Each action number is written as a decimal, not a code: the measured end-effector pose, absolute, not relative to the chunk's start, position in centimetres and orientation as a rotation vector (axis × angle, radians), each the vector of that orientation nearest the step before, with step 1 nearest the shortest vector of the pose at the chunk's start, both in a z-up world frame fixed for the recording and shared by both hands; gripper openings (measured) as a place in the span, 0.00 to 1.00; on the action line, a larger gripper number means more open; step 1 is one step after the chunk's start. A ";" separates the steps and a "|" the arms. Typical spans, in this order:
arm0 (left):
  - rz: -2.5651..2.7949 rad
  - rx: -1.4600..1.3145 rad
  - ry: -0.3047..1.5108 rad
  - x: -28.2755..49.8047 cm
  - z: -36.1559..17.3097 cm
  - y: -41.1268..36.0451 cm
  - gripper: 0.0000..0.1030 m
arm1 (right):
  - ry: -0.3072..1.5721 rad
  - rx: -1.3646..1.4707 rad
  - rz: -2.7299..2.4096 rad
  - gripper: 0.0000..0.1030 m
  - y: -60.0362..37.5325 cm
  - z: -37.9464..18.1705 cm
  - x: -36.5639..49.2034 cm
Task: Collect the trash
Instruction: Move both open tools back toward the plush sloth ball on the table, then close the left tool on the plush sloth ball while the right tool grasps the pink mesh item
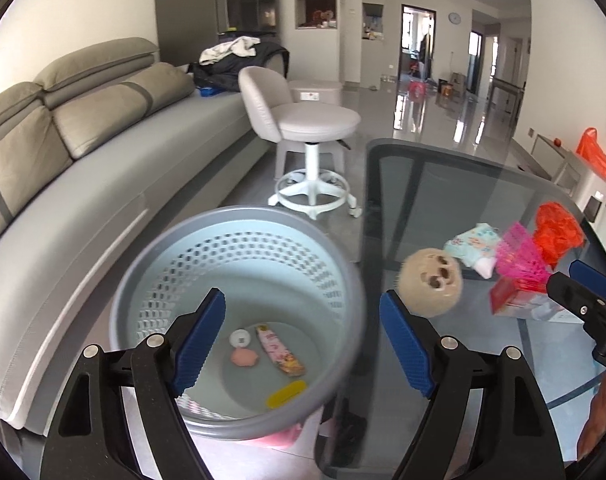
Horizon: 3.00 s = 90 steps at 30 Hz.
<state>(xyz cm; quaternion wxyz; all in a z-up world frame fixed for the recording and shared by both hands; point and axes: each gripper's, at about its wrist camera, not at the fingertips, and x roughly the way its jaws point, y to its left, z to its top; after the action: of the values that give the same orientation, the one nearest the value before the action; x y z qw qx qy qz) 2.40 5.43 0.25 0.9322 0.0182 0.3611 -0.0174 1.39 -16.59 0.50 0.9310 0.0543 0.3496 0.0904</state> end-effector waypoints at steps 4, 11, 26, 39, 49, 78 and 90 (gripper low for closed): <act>-0.059 0.037 0.746 2.8 -0.2 3.6 0.76 | 0.723 0.106 0.161 0.68 -18.1 0.2 1.4; -0.075 0.052 0.769 3.3 -1.5 2.0 0.77 | 0.754 0.068 0.147 0.70 -18.6 -0.7 3.1; -0.091 0.043 0.793 4.5 -2.6 1.5 0.77 | 0.788 -0.098 0.168 0.75 -15.9 -2.5 6.6; -0.100 0.050 0.803 4.6 -3.3 1.0 0.77 | 0.759 -0.089 0.193 0.60 -15.4 -2.3 6.9; -0.125 0.065 0.785 4.8 -3.0 -0.4 0.79 | 0.724 0.096 0.195 0.59 -19.0 0.0 5.9; -0.188 0.087 0.920 11.0 -7.0 -6.7 0.59 | 0.676 0.264 0.206 0.59 -23.0 2.4 4.9; -0.131 0.098 0.745 6.9 -1.3 -2.3 0.59 | 0.679 0.246 0.221 0.59 -20.1 2.3 5.6</act>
<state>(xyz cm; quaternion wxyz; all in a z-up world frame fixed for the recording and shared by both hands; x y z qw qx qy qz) 6.89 -2.33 -1.25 0.9282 0.0477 0.3635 -0.0638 5.61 -20.11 2.29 0.9295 0.1202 0.3315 0.1080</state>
